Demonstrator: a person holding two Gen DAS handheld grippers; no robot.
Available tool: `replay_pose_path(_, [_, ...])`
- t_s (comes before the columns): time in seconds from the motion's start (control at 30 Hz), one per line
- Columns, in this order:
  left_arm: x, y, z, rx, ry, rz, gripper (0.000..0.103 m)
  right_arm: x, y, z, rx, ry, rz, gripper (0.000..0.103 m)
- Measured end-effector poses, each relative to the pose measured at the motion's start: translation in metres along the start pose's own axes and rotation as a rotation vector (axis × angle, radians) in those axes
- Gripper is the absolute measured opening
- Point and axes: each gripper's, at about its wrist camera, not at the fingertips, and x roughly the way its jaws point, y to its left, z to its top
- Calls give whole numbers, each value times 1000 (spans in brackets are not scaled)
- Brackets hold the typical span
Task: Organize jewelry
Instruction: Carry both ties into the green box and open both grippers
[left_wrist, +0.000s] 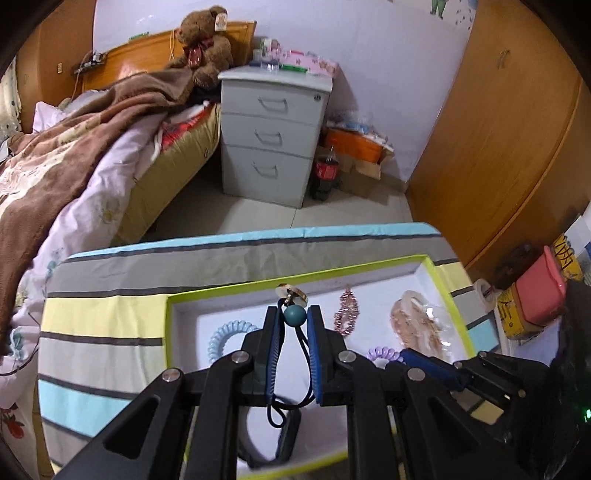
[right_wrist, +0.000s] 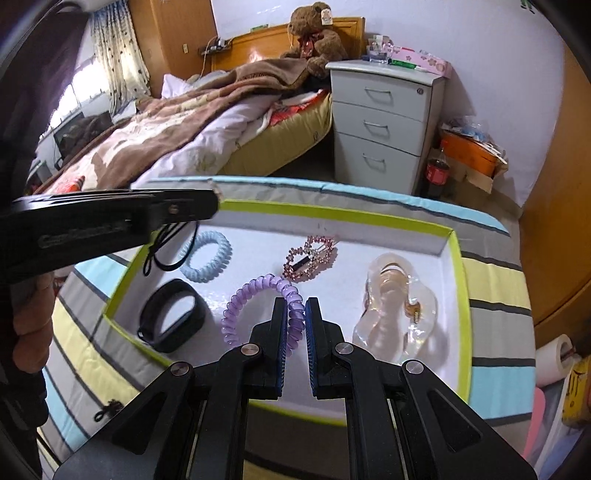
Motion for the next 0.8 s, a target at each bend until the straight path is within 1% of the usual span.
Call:
replay_pose_path(0.07, [12, 0, 1, 2, 17, -4, 16, 8, 0, -1, -5, 18, -6, 10])
replay_pose_path(0.37, [47, -1, 4, 1, 73, -13, 16, 21, 3, 0, -32, 39, -15, 10])
replay_pose_path(0.53, [57, -2, 3, -2, 96, -16, 16, 25, 5, 1, -50, 46, -26, 10])
replay_pose_path(0.8, [61, -1, 3, -5, 105, -16, 16, 26, 5, 2, -57, 46, -35, 10])
